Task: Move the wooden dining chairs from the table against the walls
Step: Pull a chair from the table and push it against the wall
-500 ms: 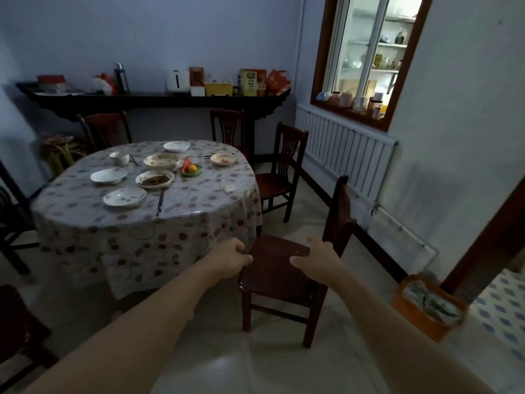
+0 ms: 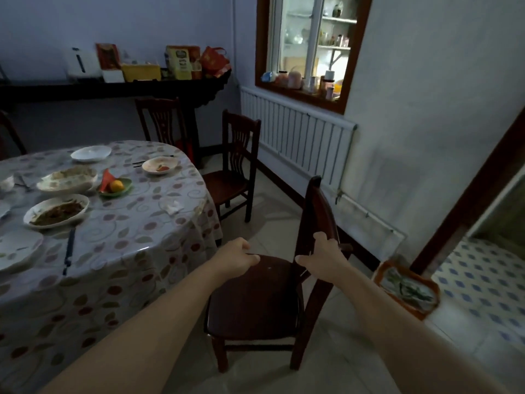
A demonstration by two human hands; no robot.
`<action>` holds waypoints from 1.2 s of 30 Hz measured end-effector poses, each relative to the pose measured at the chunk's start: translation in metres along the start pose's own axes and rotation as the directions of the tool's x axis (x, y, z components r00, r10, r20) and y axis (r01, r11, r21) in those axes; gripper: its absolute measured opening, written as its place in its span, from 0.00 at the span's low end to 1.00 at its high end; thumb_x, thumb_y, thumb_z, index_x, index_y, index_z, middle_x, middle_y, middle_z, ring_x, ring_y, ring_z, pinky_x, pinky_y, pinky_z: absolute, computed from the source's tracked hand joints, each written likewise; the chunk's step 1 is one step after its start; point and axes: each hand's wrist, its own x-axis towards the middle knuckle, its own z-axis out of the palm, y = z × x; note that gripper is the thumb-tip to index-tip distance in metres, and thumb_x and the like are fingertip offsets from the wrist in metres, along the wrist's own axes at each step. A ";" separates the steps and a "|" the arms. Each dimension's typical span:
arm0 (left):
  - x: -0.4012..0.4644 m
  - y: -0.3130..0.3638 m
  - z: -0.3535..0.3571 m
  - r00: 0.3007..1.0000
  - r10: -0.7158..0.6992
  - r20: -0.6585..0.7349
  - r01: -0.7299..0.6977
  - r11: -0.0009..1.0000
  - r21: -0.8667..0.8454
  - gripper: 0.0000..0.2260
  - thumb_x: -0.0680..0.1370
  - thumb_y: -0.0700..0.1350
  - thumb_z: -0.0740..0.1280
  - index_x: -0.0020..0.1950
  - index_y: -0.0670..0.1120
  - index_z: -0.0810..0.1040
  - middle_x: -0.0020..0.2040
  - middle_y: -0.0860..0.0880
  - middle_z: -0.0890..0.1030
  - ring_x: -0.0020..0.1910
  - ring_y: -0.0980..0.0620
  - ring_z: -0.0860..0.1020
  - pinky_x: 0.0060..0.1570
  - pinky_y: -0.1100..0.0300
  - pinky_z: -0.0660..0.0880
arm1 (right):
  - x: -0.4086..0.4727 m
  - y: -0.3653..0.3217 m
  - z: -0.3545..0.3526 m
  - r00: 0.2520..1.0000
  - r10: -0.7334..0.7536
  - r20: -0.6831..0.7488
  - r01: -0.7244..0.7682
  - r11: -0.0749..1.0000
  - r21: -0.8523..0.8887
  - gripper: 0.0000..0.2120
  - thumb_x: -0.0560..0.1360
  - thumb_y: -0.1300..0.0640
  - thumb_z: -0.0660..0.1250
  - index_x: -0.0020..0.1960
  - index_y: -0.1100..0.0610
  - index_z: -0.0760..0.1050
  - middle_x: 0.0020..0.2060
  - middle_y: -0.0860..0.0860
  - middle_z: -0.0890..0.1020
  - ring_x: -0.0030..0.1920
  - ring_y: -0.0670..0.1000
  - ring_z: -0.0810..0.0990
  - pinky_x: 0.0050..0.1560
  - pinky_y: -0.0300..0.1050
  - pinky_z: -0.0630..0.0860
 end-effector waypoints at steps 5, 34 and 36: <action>0.088 0.017 -0.017 0.995 0.052 0.089 -0.056 0.998 0.042 0.21 0.77 0.49 0.64 0.68 0.45 0.67 0.66 0.46 0.71 0.57 0.50 0.72 0.55 0.57 0.70 | 0.065 -0.014 -0.003 0.990 0.099 -0.097 -0.098 0.995 0.015 0.33 0.75 0.53 0.66 0.73 0.58 0.53 0.69 0.62 0.60 0.65 0.61 0.68 0.57 0.48 0.71; 0.354 0.138 0.105 0.592 0.643 0.486 -0.787 0.333 0.519 0.24 0.73 0.40 0.66 0.67 0.55 0.67 0.73 0.50 0.62 0.75 0.47 0.53 0.72 0.43 0.51 | 0.253 0.077 -0.020 0.928 0.368 -0.054 -0.348 0.911 0.222 0.15 0.73 0.60 0.64 0.59 0.54 0.71 0.45 0.50 0.79 0.47 0.52 0.78 0.39 0.39 0.69; 0.366 0.138 0.107 0.533 0.687 0.494 -0.820 0.274 0.503 0.20 0.72 0.42 0.67 0.63 0.53 0.71 0.69 0.50 0.68 0.73 0.47 0.58 0.71 0.42 0.52 | 0.259 0.077 -0.021 0.917 0.398 -0.019 -0.382 0.892 0.242 0.11 0.72 0.61 0.65 0.54 0.53 0.73 0.42 0.49 0.78 0.45 0.51 0.77 0.35 0.36 0.68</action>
